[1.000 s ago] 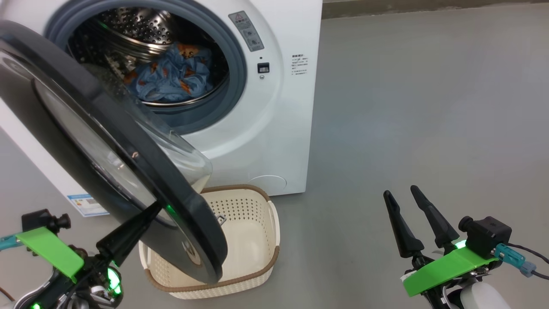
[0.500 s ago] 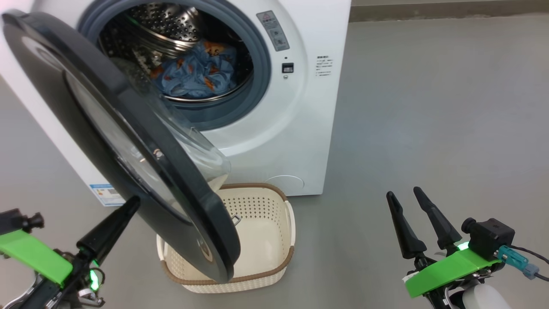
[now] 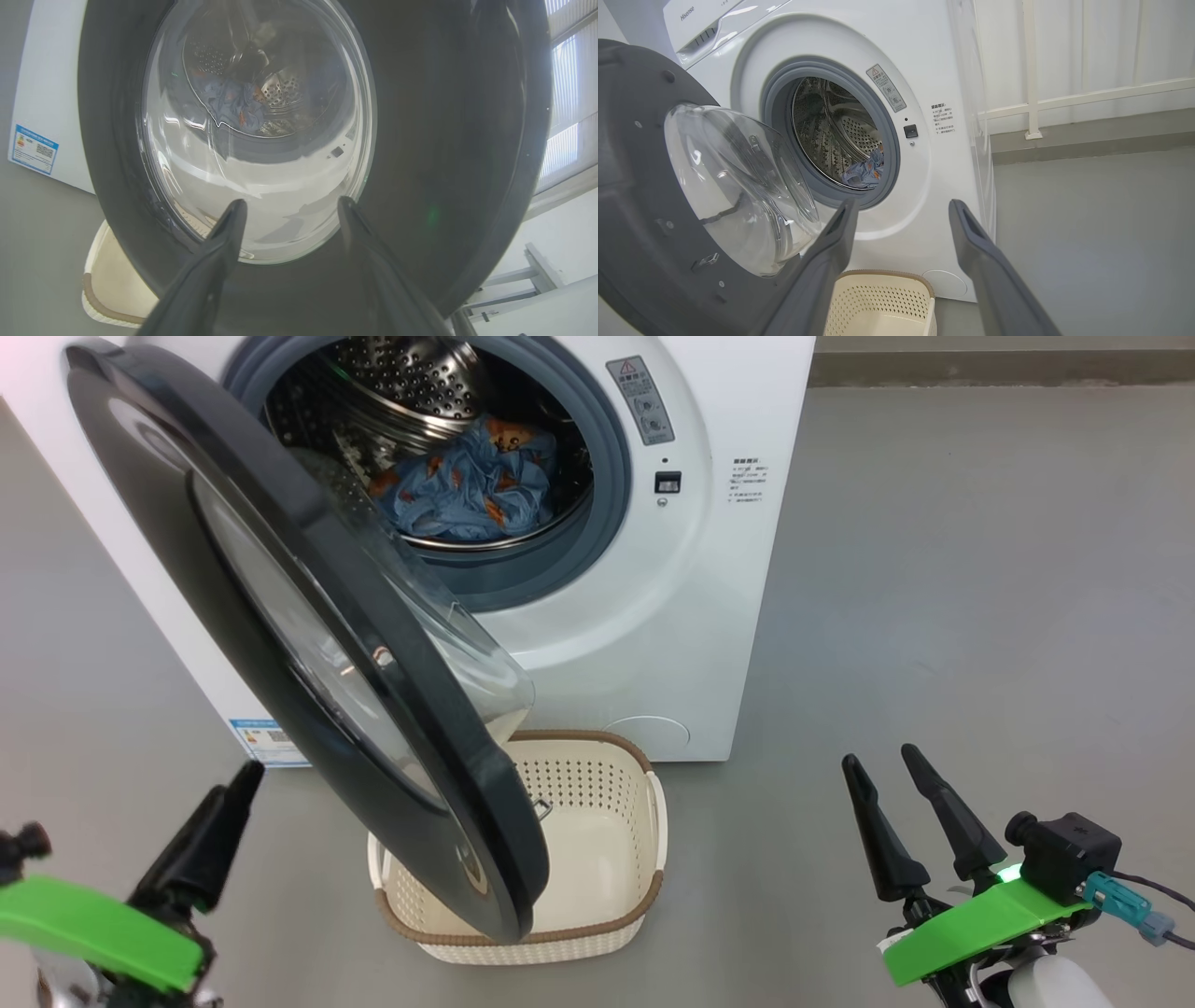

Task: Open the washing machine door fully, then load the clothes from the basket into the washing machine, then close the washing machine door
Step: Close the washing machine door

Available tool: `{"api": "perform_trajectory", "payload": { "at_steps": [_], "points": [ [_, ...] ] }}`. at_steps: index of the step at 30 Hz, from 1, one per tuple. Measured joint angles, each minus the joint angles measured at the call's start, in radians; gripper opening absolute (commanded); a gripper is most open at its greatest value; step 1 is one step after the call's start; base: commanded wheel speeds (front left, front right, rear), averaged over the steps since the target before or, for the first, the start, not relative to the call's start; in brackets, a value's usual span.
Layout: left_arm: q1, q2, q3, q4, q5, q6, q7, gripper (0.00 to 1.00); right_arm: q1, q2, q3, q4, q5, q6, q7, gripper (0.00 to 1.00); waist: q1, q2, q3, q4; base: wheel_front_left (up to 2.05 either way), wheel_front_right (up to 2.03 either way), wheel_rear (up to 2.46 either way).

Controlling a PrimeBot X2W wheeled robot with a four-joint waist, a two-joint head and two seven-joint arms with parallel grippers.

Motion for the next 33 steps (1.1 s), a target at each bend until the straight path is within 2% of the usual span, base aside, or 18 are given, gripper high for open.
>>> {"api": "perform_trajectory", "payload": {
  "at_steps": [2, 10, 15, 21, 33],
  "points": [
    [0.012, 0.010, -0.018, -0.002, 0.036, -0.003, -0.040, 1.00, 0.000, -0.001, 0.001, 0.000, 0.000, 0.000, 0.000, 1.00, 0.0000, 0.0000, -0.001, 0.000, 0.00, 0.00, 0.00],
    [0.070, 0.071, -0.144, 0.059, 0.279, -0.004, -0.400, 1.00, 0.000, -0.013, 0.008, -0.001, 0.000, 0.000, 0.000, 1.00, 0.0000, 0.0000, -0.012, -0.008, 0.00, 0.00, 0.00],
    [0.076, 0.091, -0.176, 0.143, 0.399, -0.007, -0.548, 1.00, 0.000, -0.019, 0.008, -0.001, 0.000, 0.000, 0.000, 1.00, 0.0000, 0.0000, -0.016, -0.013, 0.00, 0.00, 0.00],
    [0.078, 0.088, -0.193, 0.214, 0.528, 0.004, -0.616, 1.00, 0.000, -0.021, 0.008, -0.001, 0.000, 0.000, 0.000, 1.00, 0.0000, 0.0000, -0.022, -0.014, 0.00, 0.00, 0.00],
    [0.074, 0.009, -0.151, 0.235, 0.673, 0.002, -0.625, 1.00, 0.000, -0.030, 0.009, 0.001, 0.000, 0.000, 0.000, 1.00, -0.0001, 0.0000, -0.016, -0.016, 0.00, 0.00, 0.00]
  ]
}}
